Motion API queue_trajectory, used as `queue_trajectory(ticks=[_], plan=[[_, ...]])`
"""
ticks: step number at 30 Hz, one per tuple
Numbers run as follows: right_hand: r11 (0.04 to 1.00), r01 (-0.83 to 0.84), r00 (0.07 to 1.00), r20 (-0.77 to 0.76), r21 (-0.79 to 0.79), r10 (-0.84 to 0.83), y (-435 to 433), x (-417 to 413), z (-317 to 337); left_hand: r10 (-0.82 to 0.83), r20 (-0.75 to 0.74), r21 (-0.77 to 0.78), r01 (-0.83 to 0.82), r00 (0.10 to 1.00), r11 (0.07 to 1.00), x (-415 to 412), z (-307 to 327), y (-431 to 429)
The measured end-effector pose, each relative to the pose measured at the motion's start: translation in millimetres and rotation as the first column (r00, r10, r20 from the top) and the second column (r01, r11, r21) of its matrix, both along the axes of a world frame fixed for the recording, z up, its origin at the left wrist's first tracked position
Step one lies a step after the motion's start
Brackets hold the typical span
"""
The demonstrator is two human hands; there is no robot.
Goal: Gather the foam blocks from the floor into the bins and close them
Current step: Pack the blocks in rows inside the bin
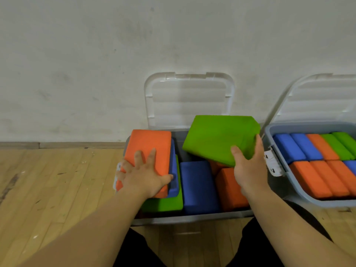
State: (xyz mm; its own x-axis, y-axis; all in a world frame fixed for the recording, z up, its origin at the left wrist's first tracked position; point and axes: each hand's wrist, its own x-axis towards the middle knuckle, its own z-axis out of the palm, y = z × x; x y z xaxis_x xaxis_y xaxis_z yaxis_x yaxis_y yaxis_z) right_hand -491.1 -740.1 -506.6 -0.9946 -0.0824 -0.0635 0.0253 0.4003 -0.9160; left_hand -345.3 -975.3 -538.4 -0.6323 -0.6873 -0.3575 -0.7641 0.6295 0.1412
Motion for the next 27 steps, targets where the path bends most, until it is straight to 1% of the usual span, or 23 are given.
queue_trajectory(ticks=[3, 5, 6, 7, 8, 9, 10, 11, 12, 13, 14, 15, 16, 17, 18, 19, 20, 21, 22, 24, 25, 27], plan=[[0.975, 0.04, 0.999, 0.007, -0.218, -0.039, -15, 6, -1, 0.017, -0.069, 0.085, -0.011, 0.997, 0.996, 2, 4, -9], [0.935, 0.04, 0.998, 0.064, -0.353, -0.019, -28, 6, 4, 0.058, -0.184, 0.117, -0.037, 0.981, 0.992, 9, 12, -11], [0.917, 0.035, 0.995, 0.098, -0.397, 0.004, -36, 5, 5, 0.059, -0.278, 0.084, -0.037, 0.959, 0.996, 15, 16, -10], [0.891, 0.029, 0.991, 0.132, -0.453, 0.034, -45, 4, 6, 0.033, -0.413, 0.012, -0.031, 0.91, 0.999, 21, 22, -8], [0.861, 0.02, 0.983, 0.166, -0.508, 0.076, -55, 4, 7, -0.017, -0.557, -0.077, -0.032, 0.83, 0.996, 25, 31, -6], [0.837, -0.006, 0.973, 0.188, -0.547, 0.13, -65, 5, 8, -0.08, -0.671, -0.168, -0.046, 0.737, 0.985, 28, 42, -6], [0.822, -0.047, 0.961, 0.2, -0.568, 0.193, -76, 8, 9, -0.148, -0.733, -0.252, -0.062, 0.664, 0.966, 28, 56, -7], [0.808, -0.088, 0.936, 0.23, -0.583, 0.268, -86, 14, 11, -0.218, -0.742, -0.332, -0.065, 0.634, 0.941, 25, 69, -10], [0.805, -0.136, 0.897, 0.274, -0.578, 0.348, -95, 19, 11, -0.281, -0.702, -0.407, -0.044, 0.654, 0.912, 21, 81, -14], [0.808, -0.193, 0.853, 0.312, -0.557, 0.419, -103, 25, 11, -0.321, -0.623, -0.455, 0.002, 0.713, 0.89, 15, 88, -19], [0.826, -0.257, 0.817, 0.343, -0.501, 0.463, -107, 27, 7, -0.33, -0.515, -0.454, 0.075, 0.791, 0.888, 8, 89, -25], [0.833, -0.325, 0.788, 0.359, -0.448, 0.501, -108, 28, 2, -0.319, -0.388, -0.403, 0.152, 0.864, 0.903, 4, 85, -31], [0.846, -0.411, 0.789, 0.332, -0.339, 0.517, -107, 25, -7, -0.306, -0.269, -0.328, 0.212, 0.913, 0.921, 1, 76, -36], [0.86, -0.47, 0.812, 0.286, -0.197, 0.509, -102, 21, -14, -0.297, -0.18, -0.271, 0.243, 0.938, 0.932, 1, 65, -40], [0.872, -0.486, 0.843, 0.232, -0.06, 0.486, -96, 14, -24, -0.291, -0.135, -0.251, 0.252, 0.947, 0.935, 0, 56, -43], [0.879, -0.476, 0.863, 0.208, 0.029, 0.461, -88, 6, -35, -0.284, -0.128, -0.253, 0.245, 0.95, 0.936, -1, 50, -45], [0.872, -0.478, 0.869, 0.207, 0.111, 0.45, -79, -3, -48, -0.281, -0.137, -0.26, 0.239, 0.95, 0.936, -2, 47, -46], [0.842, -0.498, 0.862, 0.221, 0.208, 0.456, -71, -11, -60, -0.283, -0.143, -0.269, 0.238, 0.948, 0.933, -4, 46, -46], [0.778, -0.541, 0.84, 0.25, 0.32, 0.481, -64, -19, -74, -0.283, -0.141, -0.28, 0.236, 0.949, 0.931, -4, 47, -44], [0.596, -0.619, 0.777, 0.285, 0.511, 0.562, -59, -38, -101, -0.282, -0.145, -0.302, 0.229, 0.948, 0.926, -5, 47, -42], [0.498, -0.647, 0.737, 0.306, 0.578, 0.603, -61, -46, -110, -0.283, -0.148, -0.312, 0.227, 0.948, 0.923, -5, 46, -41], [0.317, -0.697, 0.648, 0.375, 0.644, 0.663, -71, -62, -124, -0.285, -0.144, -0.326, 0.226, 0.948, 0.918, -7, 44, -39]])
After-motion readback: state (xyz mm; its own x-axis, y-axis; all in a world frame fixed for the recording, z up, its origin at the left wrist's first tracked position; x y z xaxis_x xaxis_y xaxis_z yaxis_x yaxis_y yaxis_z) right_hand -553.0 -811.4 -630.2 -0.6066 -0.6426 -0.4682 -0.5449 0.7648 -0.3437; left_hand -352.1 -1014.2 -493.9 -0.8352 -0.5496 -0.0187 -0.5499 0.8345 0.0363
